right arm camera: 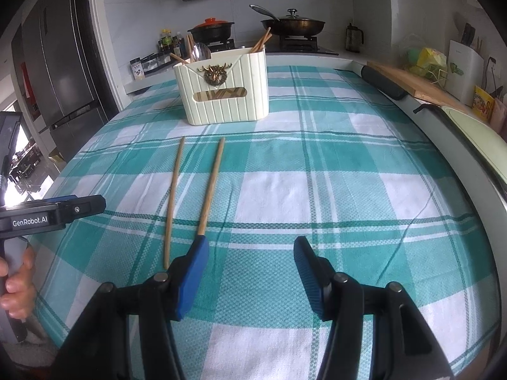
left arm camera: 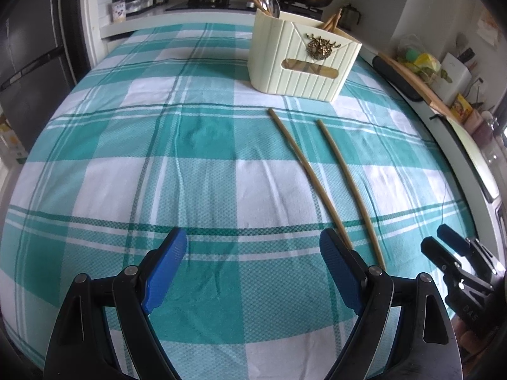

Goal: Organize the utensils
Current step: 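Move both open grippers back over the two chopsticks on the cloth, then grasp a wooden chopstick with the left gripper while the right gripper grasps the other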

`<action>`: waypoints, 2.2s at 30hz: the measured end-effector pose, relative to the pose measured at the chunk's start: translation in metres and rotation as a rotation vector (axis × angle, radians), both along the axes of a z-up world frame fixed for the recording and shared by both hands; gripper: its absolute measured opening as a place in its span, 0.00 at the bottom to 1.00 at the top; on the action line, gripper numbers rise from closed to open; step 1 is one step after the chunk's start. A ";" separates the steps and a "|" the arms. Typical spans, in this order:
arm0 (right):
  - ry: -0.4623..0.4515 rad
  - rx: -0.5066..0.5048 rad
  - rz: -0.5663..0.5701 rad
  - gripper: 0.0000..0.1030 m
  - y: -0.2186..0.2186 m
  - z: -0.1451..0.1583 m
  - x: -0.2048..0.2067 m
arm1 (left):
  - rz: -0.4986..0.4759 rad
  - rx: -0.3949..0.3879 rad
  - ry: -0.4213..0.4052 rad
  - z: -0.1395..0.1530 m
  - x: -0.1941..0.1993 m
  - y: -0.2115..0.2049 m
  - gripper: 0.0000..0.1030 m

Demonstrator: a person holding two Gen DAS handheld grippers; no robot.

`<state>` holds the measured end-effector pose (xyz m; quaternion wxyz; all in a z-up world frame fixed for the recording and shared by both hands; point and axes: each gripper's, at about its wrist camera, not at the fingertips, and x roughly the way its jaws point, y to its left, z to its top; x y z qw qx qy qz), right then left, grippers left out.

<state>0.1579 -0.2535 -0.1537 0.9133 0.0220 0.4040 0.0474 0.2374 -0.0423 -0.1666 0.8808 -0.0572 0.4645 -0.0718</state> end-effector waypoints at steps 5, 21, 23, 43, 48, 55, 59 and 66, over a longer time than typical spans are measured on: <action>-0.006 0.000 -0.007 0.55 -0.001 0.001 -0.001 | 0.010 -0.007 0.002 -0.001 0.003 0.002 0.84; -0.016 0.043 -0.075 0.55 -0.022 -0.003 -0.004 | 0.010 -0.007 0.015 -0.003 0.024 -0.019 0.84; -0.015 0.047 -0.073 0.55 -0.022 -0.003 -0.003 | 0.005 -0.023 0.013 -0.002 0.034 -0.026 0.84; 0.047 0.073 0.109 0.52 0.023 -0.008 0.061 | -0.078 0.115 -0.024 -0.032 0.046 -0.053 0.04; 0.102 0.034 0.136 0.46 0.042 -0.024 0.081 | -0.024 0.143 -0.008 -0.034 0.038 -0.025 0.04; 0.103 -0.142 0.154 0.39 0.070 -0.038 0.078 | 0.026 0.148 -0.003 -0.035 0.030 -0.004 0.04; 0.095 -0.169 0.079 0.06 0.059 -0.036 0.078 | 0.023 0.158 -0.007 -0.035 0.029 -0.006 0.04; 0.122 -0.182 0.000 0.06 0.033 -0.033 0.058 | 0.005 0.151 0.001 -0.036 0.022 -0.003 0.04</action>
